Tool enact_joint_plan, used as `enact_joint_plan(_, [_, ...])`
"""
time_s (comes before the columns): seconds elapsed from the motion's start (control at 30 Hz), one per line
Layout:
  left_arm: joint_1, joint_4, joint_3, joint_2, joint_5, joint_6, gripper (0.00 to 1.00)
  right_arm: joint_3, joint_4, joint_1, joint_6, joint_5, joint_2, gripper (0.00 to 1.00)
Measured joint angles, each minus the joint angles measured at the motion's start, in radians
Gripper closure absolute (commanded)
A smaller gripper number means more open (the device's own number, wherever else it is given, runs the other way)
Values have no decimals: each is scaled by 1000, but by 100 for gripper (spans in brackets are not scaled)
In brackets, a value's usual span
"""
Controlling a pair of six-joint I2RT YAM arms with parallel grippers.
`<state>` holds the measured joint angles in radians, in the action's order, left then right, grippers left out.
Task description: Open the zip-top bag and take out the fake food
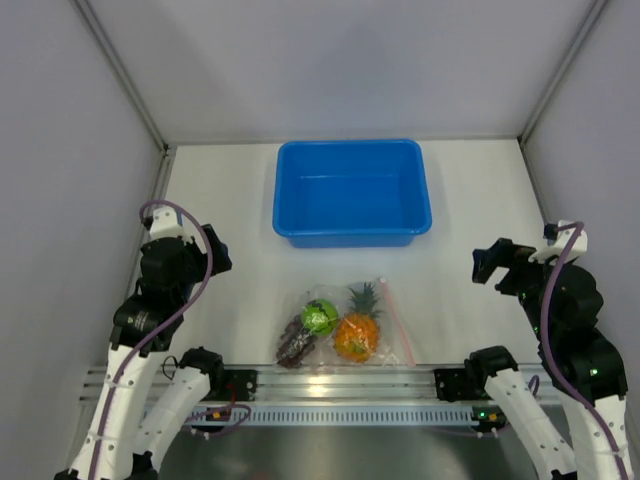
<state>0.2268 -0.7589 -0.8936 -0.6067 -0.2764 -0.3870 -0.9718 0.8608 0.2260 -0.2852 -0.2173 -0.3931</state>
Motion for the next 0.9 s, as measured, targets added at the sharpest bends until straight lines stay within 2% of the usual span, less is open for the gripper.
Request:
enact_joint_plan(0.33, [0, 3, 11, -37, 24, -38, 2, 1, 0, 0, -27, 19, -10, 1])
enact_joint_plan(0.57, [0, 5, -50, -200, 145, -59, 2, 33, -9, 0, -98, 160, -29, 1])
enact_joint_plan(0.67, [0, 10, -60, -251, 170, -59, 2, 135, -46, 0, -172, 309, -41, 5])
enact_joint_plan(0.7, [0, 10, -60, -257, 175, -58, 2, 185, -70, 0, -202, 370, -45, 9])
enact_joint_plan(0.9, [0, 15, -53, -251, 174, -44, 2, 574, -300, 1, -417, 684, -51, 17])
